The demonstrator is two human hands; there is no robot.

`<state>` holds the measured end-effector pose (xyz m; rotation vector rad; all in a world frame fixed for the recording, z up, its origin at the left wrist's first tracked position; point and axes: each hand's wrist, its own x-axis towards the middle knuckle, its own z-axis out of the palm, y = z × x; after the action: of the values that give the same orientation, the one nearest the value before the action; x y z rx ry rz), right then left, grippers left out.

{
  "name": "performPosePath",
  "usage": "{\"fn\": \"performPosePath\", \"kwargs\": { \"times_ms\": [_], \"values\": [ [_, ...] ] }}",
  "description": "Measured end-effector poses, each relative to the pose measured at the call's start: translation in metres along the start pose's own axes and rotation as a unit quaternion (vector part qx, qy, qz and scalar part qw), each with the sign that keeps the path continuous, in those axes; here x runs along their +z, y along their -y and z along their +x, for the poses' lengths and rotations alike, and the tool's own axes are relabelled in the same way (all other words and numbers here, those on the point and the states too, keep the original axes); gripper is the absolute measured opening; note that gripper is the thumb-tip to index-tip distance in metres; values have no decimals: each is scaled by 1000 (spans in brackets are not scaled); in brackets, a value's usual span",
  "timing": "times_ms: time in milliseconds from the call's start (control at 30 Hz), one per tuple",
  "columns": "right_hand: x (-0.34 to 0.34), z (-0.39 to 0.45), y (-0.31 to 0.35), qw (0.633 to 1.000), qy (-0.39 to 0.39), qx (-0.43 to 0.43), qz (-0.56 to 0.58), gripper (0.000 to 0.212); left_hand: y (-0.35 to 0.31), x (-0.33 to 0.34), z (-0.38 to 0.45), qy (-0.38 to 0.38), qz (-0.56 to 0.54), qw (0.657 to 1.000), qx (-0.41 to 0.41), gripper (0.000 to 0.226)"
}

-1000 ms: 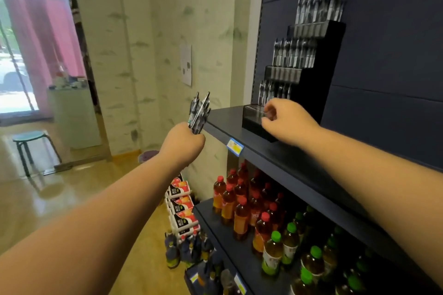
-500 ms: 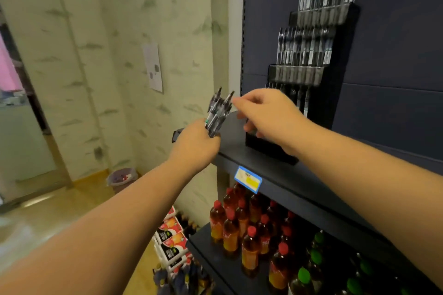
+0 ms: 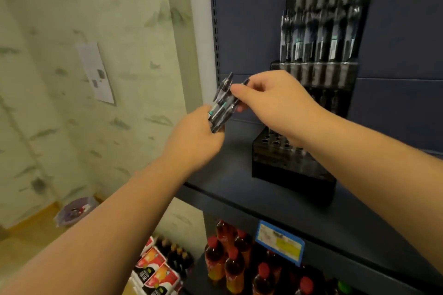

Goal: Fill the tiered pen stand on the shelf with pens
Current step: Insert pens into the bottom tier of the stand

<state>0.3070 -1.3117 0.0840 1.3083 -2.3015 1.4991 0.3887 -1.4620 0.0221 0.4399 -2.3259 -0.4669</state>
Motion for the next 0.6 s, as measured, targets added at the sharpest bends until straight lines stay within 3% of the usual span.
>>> {"fn": "performPosePath", "kwargs": {
  "times_ms": [167,333,467,600],
  "values": [
    [-18,25,-4,989,-143,26,11,35,36,31,35,33,-45,998,19,21],
    [-49,31,-4,966,-256,2,-43,30,37,58,73,48,-151,987,-18,14],
    [-64,15,-9,939,-329,-50,-84,25,15,86,96,62,-327,940,-73,14],
    [-74,-14,-18,917,-362,-52,-156,24,-9,111,101,87,-408,902,-109,12]
  ]
}}
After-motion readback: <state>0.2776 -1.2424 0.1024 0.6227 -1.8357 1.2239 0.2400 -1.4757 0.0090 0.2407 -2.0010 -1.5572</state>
